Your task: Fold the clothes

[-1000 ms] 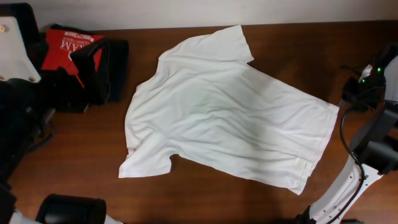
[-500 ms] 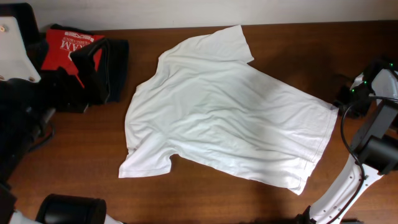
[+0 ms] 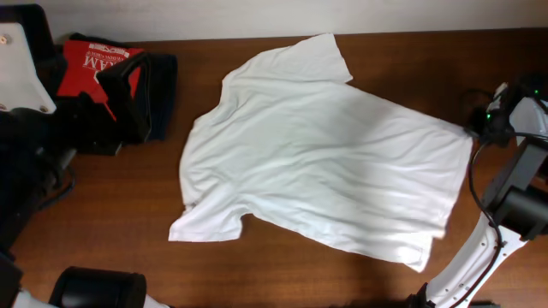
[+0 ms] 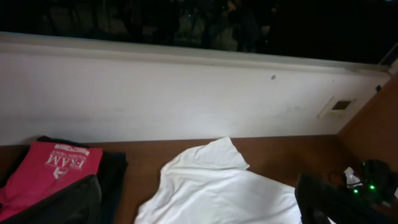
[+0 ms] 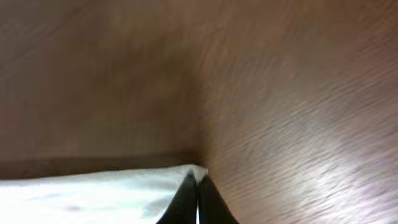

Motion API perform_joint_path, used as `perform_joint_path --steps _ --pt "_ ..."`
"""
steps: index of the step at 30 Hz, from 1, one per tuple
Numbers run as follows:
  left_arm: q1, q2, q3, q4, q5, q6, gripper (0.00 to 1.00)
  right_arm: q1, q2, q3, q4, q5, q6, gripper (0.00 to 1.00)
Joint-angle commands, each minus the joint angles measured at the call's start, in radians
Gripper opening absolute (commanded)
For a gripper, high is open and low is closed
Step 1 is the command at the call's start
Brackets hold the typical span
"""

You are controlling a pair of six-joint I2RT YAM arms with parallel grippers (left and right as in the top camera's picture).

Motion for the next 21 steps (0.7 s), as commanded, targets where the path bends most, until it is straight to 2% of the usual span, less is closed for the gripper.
perform_joint_path --steps 1,6,7,8,9,10,11,16,18,21 --pt "0.000 0.002 -0.001 0.000 -0.004 -0.009 0.99 -0.003 0.005 -0.006 0.127 0.107 -0.056 0.04" --pt "0.000 0.002 -0.001 0.000 -0.004 -0.009 0.99 -0.003 0.005 0.003 0.408 0.108 -0.077 0.04" --pt "0.000 0.002 -0.001 0.000 -0.004 -0.009 0.99 -0.003 0.005 0.029 0.405 0.107 -0.077 0.04" --pt "0.000 0.002 -0.001 0.000 -0.004 -0.009 0.99 -0.003 0.000 0.091 0.371 0.107 -0.076 0.18" --pt "0.000 0.002 -0.001 0.000 -0.004 -0.009 0.99 -0.002 -0.014 0.161 0.311 0.106 -0.076 0.73" --pt "0.000 0.002 -0.001 0.000 -0.004 -0.009 0.99 -0.002 -0.040 0.237 0.228 0.103 -0.070 0.89" --pt "0.000 0.002 -0.001 0.000 -0.004 -0.009 0.99 -0.002 -0.074 0.299 0.147 0.090 -0.064 0.98" --pt "0.000 0.002 -0.001 0.000 -0.004 -0.009 0.99 -0.002 -0.217 0.371 -0.247 -0.240 -0.048 0.98" --pt "0.000 0.002 -0.001 0.000 -0.004 -0.009 0.99 -0.002 -0.285 0.371 -0.343 -0.238 0.015 0.98" --pt "0.000 0.002 -0.001 0.000 -0.004 -0.009 0.99 -0.002 -0.304 0.369 -0.441 -0.235 0.018 0.98"
